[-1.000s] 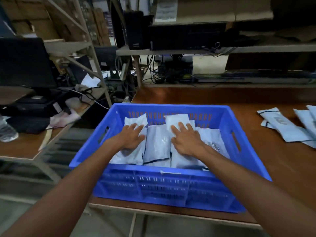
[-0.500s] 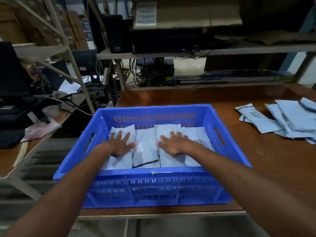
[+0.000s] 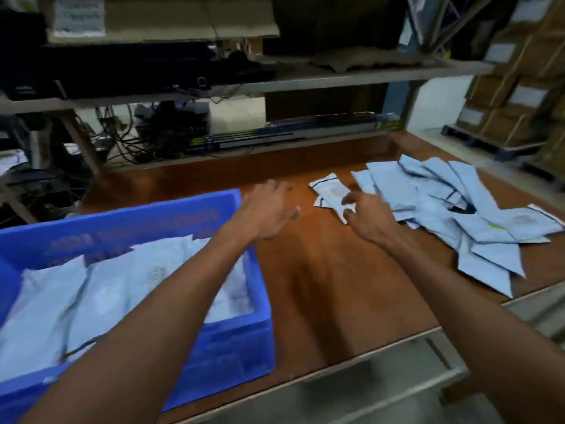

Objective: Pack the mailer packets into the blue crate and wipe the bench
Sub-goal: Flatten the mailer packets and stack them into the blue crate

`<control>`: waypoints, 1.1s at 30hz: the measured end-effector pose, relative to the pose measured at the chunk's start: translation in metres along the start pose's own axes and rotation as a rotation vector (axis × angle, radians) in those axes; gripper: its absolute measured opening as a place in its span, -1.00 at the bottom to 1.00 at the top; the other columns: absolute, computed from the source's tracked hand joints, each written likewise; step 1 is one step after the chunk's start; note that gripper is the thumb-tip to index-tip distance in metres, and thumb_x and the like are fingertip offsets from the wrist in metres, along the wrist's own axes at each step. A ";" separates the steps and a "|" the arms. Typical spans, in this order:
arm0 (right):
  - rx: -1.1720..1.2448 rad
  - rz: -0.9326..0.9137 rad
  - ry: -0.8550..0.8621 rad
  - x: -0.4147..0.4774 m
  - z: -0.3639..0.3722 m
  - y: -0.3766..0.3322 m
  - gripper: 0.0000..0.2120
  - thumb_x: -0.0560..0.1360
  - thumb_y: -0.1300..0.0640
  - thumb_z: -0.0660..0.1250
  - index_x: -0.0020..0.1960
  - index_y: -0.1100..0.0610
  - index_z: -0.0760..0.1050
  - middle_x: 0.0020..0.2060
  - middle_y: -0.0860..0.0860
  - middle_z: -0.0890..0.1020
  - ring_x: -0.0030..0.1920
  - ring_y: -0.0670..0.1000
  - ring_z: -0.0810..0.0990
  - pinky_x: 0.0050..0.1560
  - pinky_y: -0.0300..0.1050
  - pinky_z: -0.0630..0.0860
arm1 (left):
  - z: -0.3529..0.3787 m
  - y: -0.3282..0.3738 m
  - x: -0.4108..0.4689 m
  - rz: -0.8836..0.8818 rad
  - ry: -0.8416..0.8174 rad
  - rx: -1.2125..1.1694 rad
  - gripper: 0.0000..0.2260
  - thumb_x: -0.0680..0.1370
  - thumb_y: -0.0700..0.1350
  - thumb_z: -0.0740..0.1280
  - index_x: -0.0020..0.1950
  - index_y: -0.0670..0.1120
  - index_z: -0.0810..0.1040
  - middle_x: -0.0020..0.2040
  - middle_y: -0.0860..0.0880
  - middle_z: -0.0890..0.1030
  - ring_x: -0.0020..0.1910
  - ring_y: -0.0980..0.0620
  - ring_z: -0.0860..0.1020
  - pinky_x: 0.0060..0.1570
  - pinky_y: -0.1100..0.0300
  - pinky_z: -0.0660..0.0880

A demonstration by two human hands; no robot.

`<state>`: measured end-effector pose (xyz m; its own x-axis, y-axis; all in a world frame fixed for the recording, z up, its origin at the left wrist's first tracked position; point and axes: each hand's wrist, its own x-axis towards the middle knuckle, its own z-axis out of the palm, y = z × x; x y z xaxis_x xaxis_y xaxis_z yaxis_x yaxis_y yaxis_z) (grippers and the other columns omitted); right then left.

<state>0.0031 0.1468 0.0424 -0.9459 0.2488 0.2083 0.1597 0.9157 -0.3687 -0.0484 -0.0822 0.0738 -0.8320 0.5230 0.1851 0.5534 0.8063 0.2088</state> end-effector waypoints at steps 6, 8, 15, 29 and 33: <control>-0.130 0.241 -0.115 -0.012 0.013 0.165 -0.64 0.43 -0.17 0.14 0.19 -0.18 0.44 -0.04 -0.06 0.63 -0.06 0.12 0.63 -0.08 0.10 0.60 | 0.105 0.095 0.092 -0.044 -0.207 -0.002 -0.49 0.58 0.20 0.23 0.48 0.03 0.34 0.46 -0.10 0.41 0.35 -0.16 0.44 0.32 -0.08 0.42; -0.067 0.225 -0.151 0.001 0.017 0.192 -0.66 0.47 -0.06 0.23 0.24 -0.12 0.47 0.06 0.02 0.63 0.03 0.16 0.61 0.00 0.11 0.58 | 0.139 0.108 0.115 -0.113 -0.243 -0.043 -0.46 0.56 0.24 0.24 0.48 0.07 0.32 0.48 -0.06 0.39 0.35 -0.11 0.45 0.32 -0.05 0.44; -0.019 0.063 -0.026 0.109 0.041 0.242 -0.49 0.54 -0.05 0.28 0.45 0.03 0.33 0.42 0.12 0.42 0.35 0.24 0.40 0.28 0.20 0.41 | 0.212 0.134 0.206 -0.199 -0.195 -0.026 -0.38 0.60 0.25 0.18 0.59 0.09 0.06 0.62 -0.06 0.07 0.56 -0.16 0.10 0.48 -0.16 0.13; -0.150 -0.115 -0.193 0.081 0.122 0.235 -0.48 0.65 -0.20 -0.18 0.59 -0.18 -0.08 0.61 -0.02 -0.05 0.58 0.22 -0.15 0.55 0.22 -0.03 | 0.269 0.085 0.151 -0.197 -0.218 0.012 -0.48 0.62 0.31 -0.08 0.57 0.25 -0.01 0.62 0.13 -0.03 0.60 0.00 -0.14 0.53 -0.22 -0.08; -0.136 -0.149 -0.185 0.024 0.122 0.217 -0.49 0.65 -0.16 -0.20 0.59 -0.18 -0.03 0.60 -0.02 0.01 0.58 0.20 -0.05 0.53 0.22 0.08 | 0.249 0.082 0.083 -0.234 -0.244 -0.023 -0.50 0.61 0.24 -0.07 0.56 0.26 0.02 0.62 0.15 -0.05 0.59 -0.03 -0.20 0.53 -0.21 -0.07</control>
<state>-0.0189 0.3133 -0.1429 -0.9953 0.0577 0.0772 0.0396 0.9750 -0.2184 -0.0818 0.0960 -0.1332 -0.9200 0.3777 -0.1050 0.3451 0.9073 0.2403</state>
